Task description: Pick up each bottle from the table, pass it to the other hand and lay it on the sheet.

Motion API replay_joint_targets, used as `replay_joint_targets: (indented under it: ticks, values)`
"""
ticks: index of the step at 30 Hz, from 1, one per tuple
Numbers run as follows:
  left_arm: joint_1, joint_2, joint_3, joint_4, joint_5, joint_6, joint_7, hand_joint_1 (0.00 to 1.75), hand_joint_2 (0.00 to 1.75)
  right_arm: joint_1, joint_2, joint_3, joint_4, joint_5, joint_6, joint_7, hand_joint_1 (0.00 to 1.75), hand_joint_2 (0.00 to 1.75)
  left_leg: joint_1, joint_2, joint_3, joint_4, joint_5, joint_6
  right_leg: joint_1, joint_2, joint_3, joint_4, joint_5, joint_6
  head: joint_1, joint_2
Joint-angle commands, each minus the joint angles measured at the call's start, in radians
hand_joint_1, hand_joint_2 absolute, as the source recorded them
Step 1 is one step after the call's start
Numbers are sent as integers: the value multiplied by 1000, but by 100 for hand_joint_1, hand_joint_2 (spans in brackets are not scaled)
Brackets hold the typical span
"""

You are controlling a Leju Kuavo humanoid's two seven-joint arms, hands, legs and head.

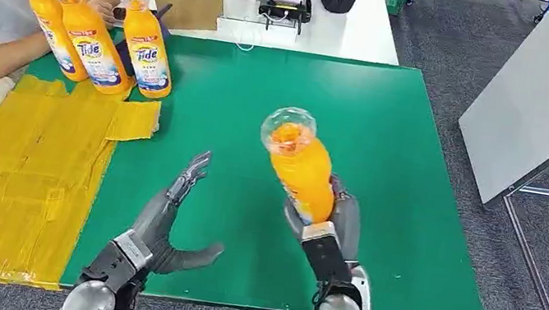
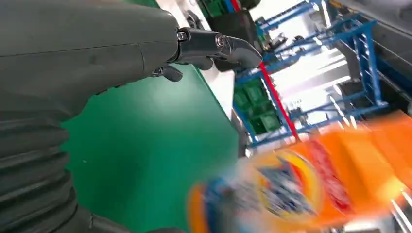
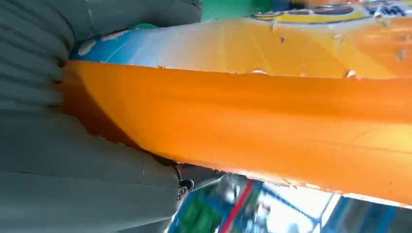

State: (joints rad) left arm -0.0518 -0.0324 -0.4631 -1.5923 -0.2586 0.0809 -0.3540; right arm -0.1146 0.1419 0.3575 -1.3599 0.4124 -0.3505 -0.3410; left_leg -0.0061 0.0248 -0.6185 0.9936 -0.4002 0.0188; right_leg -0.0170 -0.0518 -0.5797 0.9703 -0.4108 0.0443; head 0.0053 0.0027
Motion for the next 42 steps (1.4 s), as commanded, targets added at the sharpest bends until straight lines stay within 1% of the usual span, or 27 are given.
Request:
replay_joint_targets:
  ticks: [1, 2, 3, 4, 5, 7, 8, 9, 10, 11, 12, 14, 16, 17, 18, 21, 24, 28, 29, 33, 34, 35, 36, 37, 42]
  values:
    - [-58, 40, -54, 63, 19, -10, -2, 0, 175, -83, 26, 115, 212, -2, 3, -6, 175, 175, 2, 0, 4, 0, -2, -2, 1, 5, 4, -1, -1, -2, 0, 0]
    - [-60, 43, -58, 63, 25, -11, -3, 0, 175, -91, 18, 128, 220, -6, 10, -8, 175, 175, 1, -1, 3, -1, -1, -1, 0, 3, 3, -1, -1, -1, 0, 0]
    - [-64, 44, -61, 64, 31, -11, -5, 0, 175, -97, 18, 149, 235, -6, 24, -8, 175, 175, 2, -1, 4, 0, -2, -2, 1, 5, 5, -1, -2, -2, 0, 0]
    - [-71, 42, -63, 68, 38, -14, -6, 0, 175, -104, 26, 173, 257, -2, 38, -9, 175, 175, 1, 0, 2, -1, -1, -1, 0, 3, 2, -1, 0, -1, 0, 0]
    - [-79, 42, -69, 74, 43, -15, -7, 0, 175, -116, 33, 200, 285, 0, 43, -14, 175, 175, 1, -1, 3, -1, -1, -1, 1, 4, 3, -2, -1, -2, 0, 0]
    - [-92, 38, -72, 83, 52, -15, -7, 0, 175, -132, 41, 246, 319, 21, 35, -25, 175, 175, 2, 0, 4, 0, -2, -2, 1, 7, 4, -1, -1, -3, 0, 0]
    - [-104, 37, -74, 91, 59, -14, -6, 0, 175, -146, 48, 287, 349, 38, 24, -32, 175, 175, 2, 0, 2, -1, -1, -2, 1, 5, 2, -1, -1, -2, 0, 0]
    - [-106, 36, -74, 92, 60, -14, -6, 0, 175, -144, 52, 291, 351, 39, 19, -31, 175, 175, 1, 0, 1, 0, -1, -1, 1, 4, 1, -1, 0, -1, 0, 0]
    - [-106, 36, -74, 92, 60, -14, -6, 0, 175, -144, 52, 291, 351, 39, 19, -31, 175, 175, 2, 0, 2, 0, -2, -2, 1, 5, 2, -1, -1, -2, 0, 0]
    - [-106, 36, -74, 92, 60, -14, -6, 0, 175, -144, 52, 291, 351, 39, 19, -31, 175, 175, 1, -1, 1, -1, -1, -1, 1, 3, 1, -1, 0, -1, 0, 0]
    - [-106, 36, -74, 92, 60, -14, -6, 0, 175, -144, 52, 291, 351, 39, 19, -31, 175, 175, 2, -1, 3, 0, -2, -2, 1, 5, 3, -1, -1, -2, 0, 0]
    - [-106, 36, -74, 92, 60, -14, -6, 0, 175, -144, 52, 291, 351, 39, 19, -31, 175, 175, 2, -2, 2, -1, -1, -2, 1, 3, 3, -1, -1, -2, 0, 0]
    - [-111, 35, -72, 98, 68, -11, -5, 0, 175, -156, 43, 334, 361, 64, 22, -40, 175, 175, 2, -1, 3, 0, -2, -2, 1, 5, 3, -2, -2, -2, 0, 0]
    - [-111, 35, -72, 98, 68, -11, -5, 0, 175, -156, 43, 334, 361, 64, 22, -40, 175, 175, 1, -1, 1, -1, -1, -1, 1, 3, 1, -1, -1, -1, 0, 0]
    - [-118, 33, -68, 105, 74, -7, -3, 0, 175, -161, 48, 369, 376, 76, 24, -42, 175, 175, 2, 0, 3, 0, -2, -1, 1, 5, 3, -1, -1, -2, 0, 0]
    - [-129, 26, -57, 129, 93, 0, 2, 0, 175, -172, 47, 448, 401, 117, 2, -43, 175, 175, 1, -1, 1, -1, -1, -1, 1, 3, 1, -1, -1, -1, 0, 0]
    - [-132, 22, -51, 140, 109, 1, 3, 0, 175, -171, 43, 466, 414, 112, -28, -31, 175, 175, 2, -1, 3, 0, -2, -2, 1, 4, 3, -1, -1, -2, 0, 0]
    - [-125, 19, -43, 139, 136, -3, 4, 0, 175, -173, 31, 466, 412, 111, -52, -28, 175, 175, 1, -3, 2, -1, -1, -1, 1, 1, 2, -2, -1, -2, 0, 0]
    - [-123, 19, -40, 137, 154, -11, 1, 175, 175, -173, 28, 467, 409, 108, -51, -24, 175, 175, 2, -3, 3, -1, -2, -2, 2, 2, 3, -2, -2, -2, 0, 0]
    - [-123, 22, -35, 138, 168, -15, 2, 175, 175, -174, 28, 464, 411, 100, -56, -19, 175, 175, 1, -2, 1, -1, -1, -1, 1, 2, 2, -1, -1, -1, 0, 0]
    - [-124, 22, -34, 139, 170, -15, 2, 175, 175, -173, 28, 463, 411, 97, -57, -19, 175, 175, 3, -3, 4, 0, -2, -2, 2, 3, 5, -2, -2, -2, 0, 0]
    - [-125, 22, -33, 140, 173, -15, 2, 175, 175, -174, 28, 461, 412, 96, -60, -19, 175, 175, 1, -2, 1, -1, -1, -1, 0, 1, 1, -1, -1, -1, 0, 0]
    - [-125, 21, -32, 141, 174, -15, 2, 175, 175, -173, 28, 459, 412, 94, -62, -19, 175, 175, 2, -3, 3, -1, -2, -2, 1, 2, 3, -2, -2, -2, 0, 0]
    - [-125, 21, -32, 141, 174, -15, 2, 175, 175, -173, 28, 459, 412, 94, -62, -19, 175, 175, 1, -2, 1, -1, -1, -1, 1, 1, 1, -1, -1, -1, 0, 0]
    - [-126, 21, -31, 140, 176, -14, 3, 175, 175, -174, 28, 458, 411, 93, -64, -19, 175, 175, 2, -3, 3, -1, -2, -2, 1, 3, 3, -2, -2, -2, 0, 0]
